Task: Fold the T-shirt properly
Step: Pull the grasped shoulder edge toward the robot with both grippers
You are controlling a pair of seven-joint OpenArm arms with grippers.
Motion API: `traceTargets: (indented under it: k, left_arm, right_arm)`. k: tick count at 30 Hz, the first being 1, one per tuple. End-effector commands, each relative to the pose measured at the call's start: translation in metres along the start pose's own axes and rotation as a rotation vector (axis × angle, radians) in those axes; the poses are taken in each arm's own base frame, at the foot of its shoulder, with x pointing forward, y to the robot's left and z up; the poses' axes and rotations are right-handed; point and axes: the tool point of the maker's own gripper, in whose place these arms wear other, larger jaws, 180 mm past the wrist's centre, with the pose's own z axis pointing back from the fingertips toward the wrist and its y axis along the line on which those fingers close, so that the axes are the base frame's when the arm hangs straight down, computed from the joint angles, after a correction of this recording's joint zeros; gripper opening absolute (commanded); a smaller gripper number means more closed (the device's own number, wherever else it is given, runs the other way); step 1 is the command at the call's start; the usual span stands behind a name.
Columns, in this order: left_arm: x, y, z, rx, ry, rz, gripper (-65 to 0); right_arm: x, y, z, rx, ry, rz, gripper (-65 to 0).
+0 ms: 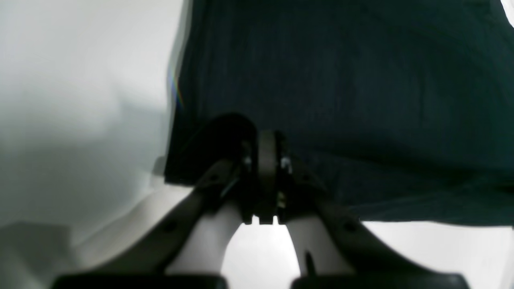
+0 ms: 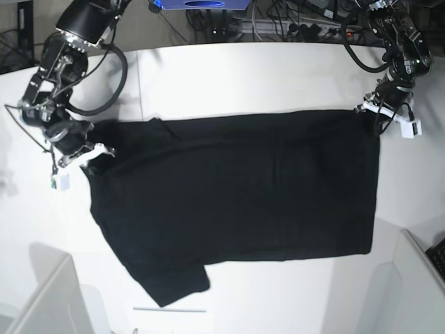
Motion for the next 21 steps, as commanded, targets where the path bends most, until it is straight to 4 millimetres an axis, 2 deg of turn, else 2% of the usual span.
traceTargets:
  k: [1,5,12,18,21]
  left_arm:
    - [0.016,-0.001,0.002,-0.009,-0.043,-0.015,-65.0]
    - [0.018,-0.001,-0.004,-0.014,-0.047,0.002,-65.0]
    - [0.034,0.003,-0.011,0.024,-0.081,0.070,-65.0]
    - [0.042,0.000,-0.012,0.019,-0.099,0.070,-65.0]
    - [0.049,-0.003,-0.014,0.011,-0.115,0.070,-65.0]
  right_arm:
    - [0.017,0.003,0.000,0.014,-0.048,0.005,-65.0]
    - [0.020,0.003,-0.011,0.028,-0.038,-0.019,-65.0]
    - [0.029,0.004,-0.029,0.055,-0.024,-0.057,-65.0]
    - [0.033,0.003,-0.035,0.060,-0.018,-0.066,-65.0]
    - [0.034,0.010,-0.041,0.076,-0.008,-0.036,-65.0]
